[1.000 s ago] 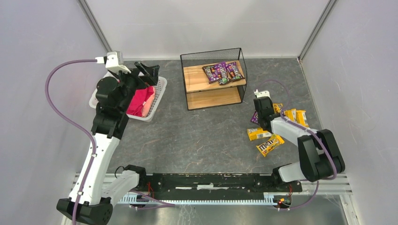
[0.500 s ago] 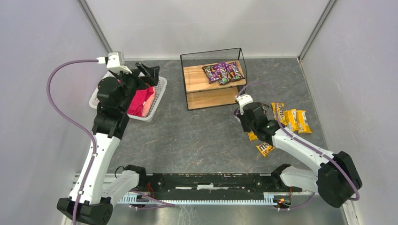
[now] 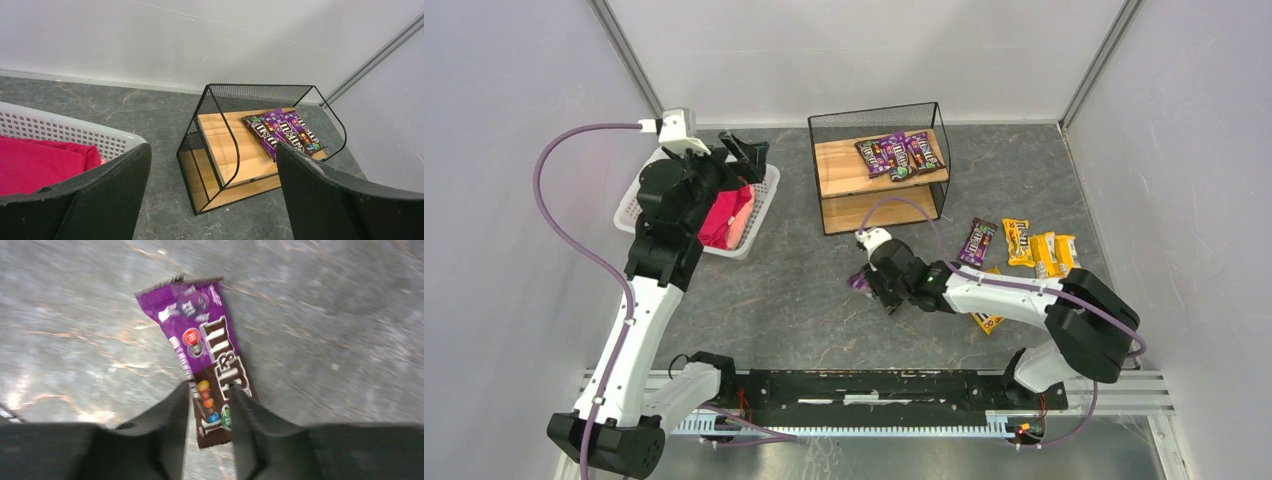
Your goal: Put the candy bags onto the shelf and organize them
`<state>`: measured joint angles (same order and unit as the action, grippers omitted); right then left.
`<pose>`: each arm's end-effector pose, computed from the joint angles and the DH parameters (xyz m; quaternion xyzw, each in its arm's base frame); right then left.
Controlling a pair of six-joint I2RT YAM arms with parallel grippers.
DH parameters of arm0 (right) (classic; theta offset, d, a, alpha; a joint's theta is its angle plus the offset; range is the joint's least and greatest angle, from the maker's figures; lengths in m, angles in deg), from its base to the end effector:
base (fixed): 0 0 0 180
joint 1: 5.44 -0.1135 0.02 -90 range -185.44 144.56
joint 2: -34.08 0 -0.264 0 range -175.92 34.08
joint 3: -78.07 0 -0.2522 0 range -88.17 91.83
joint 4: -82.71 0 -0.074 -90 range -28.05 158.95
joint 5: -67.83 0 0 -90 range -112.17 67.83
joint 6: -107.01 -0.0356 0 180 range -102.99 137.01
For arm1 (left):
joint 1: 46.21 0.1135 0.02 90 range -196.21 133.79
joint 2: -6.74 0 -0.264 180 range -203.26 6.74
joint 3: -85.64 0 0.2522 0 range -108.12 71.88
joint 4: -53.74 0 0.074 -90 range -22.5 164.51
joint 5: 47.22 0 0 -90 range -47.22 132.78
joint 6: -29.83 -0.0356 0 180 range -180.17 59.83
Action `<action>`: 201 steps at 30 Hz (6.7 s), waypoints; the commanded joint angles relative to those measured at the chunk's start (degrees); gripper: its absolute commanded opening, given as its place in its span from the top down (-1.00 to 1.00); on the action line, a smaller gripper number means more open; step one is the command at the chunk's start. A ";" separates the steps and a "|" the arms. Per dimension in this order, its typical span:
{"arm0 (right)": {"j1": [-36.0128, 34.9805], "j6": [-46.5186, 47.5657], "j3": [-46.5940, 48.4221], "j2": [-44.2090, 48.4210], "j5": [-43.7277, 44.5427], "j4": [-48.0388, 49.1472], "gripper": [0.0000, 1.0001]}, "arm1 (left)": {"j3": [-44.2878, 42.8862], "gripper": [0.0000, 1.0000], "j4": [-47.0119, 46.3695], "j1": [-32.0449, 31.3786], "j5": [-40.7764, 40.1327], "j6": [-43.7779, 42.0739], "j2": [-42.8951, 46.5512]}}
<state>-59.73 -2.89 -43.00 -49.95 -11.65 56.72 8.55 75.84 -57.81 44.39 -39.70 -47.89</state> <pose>0.1742 0.2312 0.1843 -0.2484 0.9060 0.1311 0.3167 0.2053 -0.0432 0.4258 -0.0446 0.7035 -0.2054 0.6789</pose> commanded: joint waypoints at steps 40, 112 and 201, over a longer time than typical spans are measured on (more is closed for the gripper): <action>13.40 -28.16 -28.03 8.47 -23.34 40.62 -0.13 | -0.04 -1.00 -2.48 0.30 3.40 -0.07 -0.79; -9.39 -1.77 3.77 -10.93 8.97 11.67 -0.03 | 0.42 -1.00 -3.06 0.37 4.22 0.54 -1.18; 7.70 -1.24 70.31 -37.11 36.25 -11.14 -0.04 | 0.39 -1.00 -3.68 0.87 7.44 2.23 -1.01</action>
<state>-52.14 -4.20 23.97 -87.50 23.43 46.03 8.96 74.64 -57.17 50.66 -39.61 -49.05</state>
